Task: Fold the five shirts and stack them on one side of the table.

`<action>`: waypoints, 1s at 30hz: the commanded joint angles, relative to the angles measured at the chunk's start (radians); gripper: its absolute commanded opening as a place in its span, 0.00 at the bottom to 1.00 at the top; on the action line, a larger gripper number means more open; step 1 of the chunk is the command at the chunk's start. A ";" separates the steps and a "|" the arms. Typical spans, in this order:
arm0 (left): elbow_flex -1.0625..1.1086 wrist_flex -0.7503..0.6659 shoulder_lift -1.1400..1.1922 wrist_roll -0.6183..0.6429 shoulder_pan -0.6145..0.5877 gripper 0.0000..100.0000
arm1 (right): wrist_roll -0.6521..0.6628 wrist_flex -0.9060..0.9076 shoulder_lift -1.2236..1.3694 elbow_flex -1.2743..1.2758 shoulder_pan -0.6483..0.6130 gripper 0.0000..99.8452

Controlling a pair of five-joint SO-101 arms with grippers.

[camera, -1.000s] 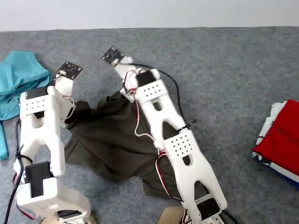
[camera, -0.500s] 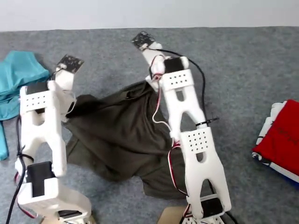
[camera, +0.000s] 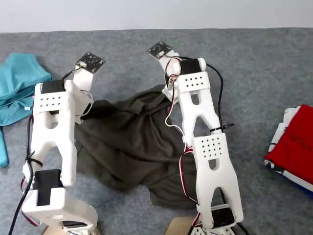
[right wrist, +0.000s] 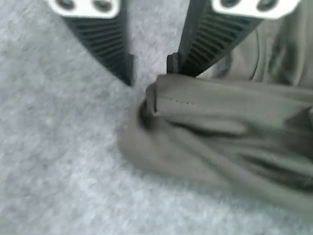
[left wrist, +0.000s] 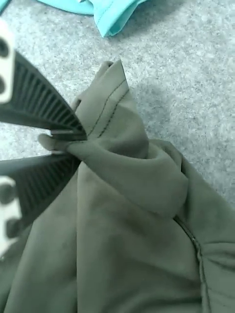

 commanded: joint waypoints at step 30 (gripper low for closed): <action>0.038 -0.028 -0.011 0.002 -0.044 0.00 | 0.009 -0.223 0.091 -0.028 -0.071 0.18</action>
